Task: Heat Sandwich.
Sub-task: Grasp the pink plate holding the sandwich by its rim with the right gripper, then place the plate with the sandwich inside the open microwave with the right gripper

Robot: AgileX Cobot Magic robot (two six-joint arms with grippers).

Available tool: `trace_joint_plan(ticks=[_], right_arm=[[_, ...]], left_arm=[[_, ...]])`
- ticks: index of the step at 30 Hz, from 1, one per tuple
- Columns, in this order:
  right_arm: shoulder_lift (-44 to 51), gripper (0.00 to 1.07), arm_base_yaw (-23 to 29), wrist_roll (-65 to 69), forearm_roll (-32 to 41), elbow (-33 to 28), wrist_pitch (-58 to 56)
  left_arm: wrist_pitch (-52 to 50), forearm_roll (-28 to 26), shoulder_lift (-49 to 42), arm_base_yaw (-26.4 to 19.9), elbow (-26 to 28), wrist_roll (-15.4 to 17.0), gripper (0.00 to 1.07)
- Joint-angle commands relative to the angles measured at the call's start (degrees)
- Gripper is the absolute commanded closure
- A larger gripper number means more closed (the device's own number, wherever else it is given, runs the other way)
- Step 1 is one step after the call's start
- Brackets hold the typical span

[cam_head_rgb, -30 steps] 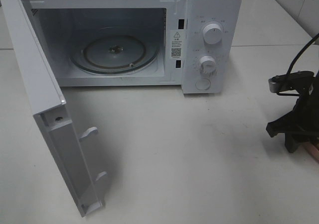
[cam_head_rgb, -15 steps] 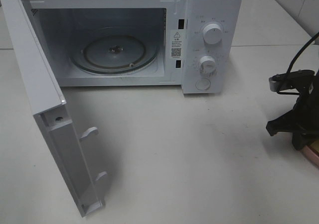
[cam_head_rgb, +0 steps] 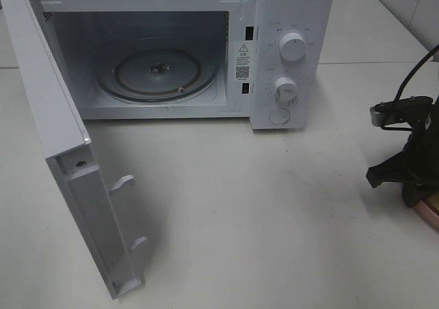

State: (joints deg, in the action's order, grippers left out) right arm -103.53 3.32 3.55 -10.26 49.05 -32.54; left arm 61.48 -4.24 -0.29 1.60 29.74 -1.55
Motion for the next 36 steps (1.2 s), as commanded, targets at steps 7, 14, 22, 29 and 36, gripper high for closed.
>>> trace_joint_plan(ticks=[7,14,22,29,36], right_arm=[[1.95,1.07,1.95,5.56,-5.10,-0.11,-3.50],[2.64,1.07,6.13,8.77,-8.65,-0.11,-7.22],[3.90,1.07,11.17,12.49,-13.35,-0.17,-10.94],[7.39,1.07,15.18,12.72,-14.15,-0.17,-14.73],[10.31,1.07,19.88,12.61,-14.44,-0.17,-19.19]], left_arm=[[-0.17,-0.11,-0.92,-0.29,-0.11,0.06,0.09],[-0.17,-0.11,-0.92,-0.29,-0.11,0.06,0.09],[-0.17,-0.11,-0.92,-0.29,-0.11,0.06,0.09],[-0.17,-0.11,-0.92,-0.29,-0.11,0.06,0.09],[-0.17,-0.11,-0.92,-0.29,-0.11,0.06,0.09]])
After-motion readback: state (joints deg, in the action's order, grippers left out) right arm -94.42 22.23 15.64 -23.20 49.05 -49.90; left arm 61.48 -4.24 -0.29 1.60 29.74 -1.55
